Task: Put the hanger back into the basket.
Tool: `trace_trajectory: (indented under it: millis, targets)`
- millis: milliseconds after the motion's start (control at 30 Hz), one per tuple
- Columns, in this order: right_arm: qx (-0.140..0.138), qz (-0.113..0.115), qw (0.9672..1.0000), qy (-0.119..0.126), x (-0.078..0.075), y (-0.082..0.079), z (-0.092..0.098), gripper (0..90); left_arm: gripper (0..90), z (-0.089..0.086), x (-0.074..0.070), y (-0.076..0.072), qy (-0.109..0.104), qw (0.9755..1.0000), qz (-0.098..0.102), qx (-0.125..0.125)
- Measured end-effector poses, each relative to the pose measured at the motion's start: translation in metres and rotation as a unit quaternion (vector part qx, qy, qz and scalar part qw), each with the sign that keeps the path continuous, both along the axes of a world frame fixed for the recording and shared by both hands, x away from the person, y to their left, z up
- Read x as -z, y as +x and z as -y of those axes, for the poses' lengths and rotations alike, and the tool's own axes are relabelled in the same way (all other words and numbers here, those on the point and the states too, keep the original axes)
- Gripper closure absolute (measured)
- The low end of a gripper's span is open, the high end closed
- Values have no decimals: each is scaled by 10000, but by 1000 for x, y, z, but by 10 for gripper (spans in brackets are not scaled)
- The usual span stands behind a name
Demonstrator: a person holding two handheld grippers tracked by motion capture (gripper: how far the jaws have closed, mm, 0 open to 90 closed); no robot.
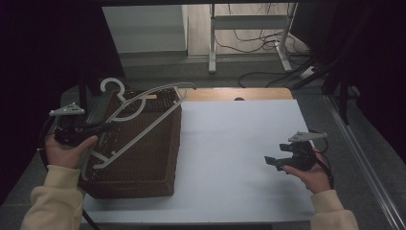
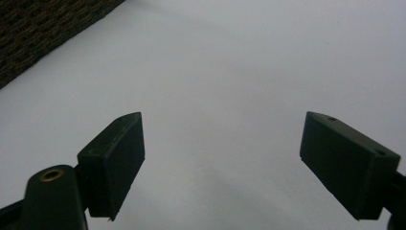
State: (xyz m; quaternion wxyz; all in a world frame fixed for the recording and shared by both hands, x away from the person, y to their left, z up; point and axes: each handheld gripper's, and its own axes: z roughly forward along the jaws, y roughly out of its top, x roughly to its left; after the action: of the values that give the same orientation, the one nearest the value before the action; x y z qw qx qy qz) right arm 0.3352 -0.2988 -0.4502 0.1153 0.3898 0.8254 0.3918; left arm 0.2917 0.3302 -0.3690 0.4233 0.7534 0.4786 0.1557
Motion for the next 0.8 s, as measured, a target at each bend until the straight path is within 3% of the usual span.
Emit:
trace_trajectory:
  millis: [400,800]
  targets:
    - [-16,-24,10000,-40,1,0,-1,152,819,-20,14,7,-12,9994,-30,-345]
    - [-8,-56,10000,-43,3,1,0,152,819,-33,27,11,13,9980,-187,-607]
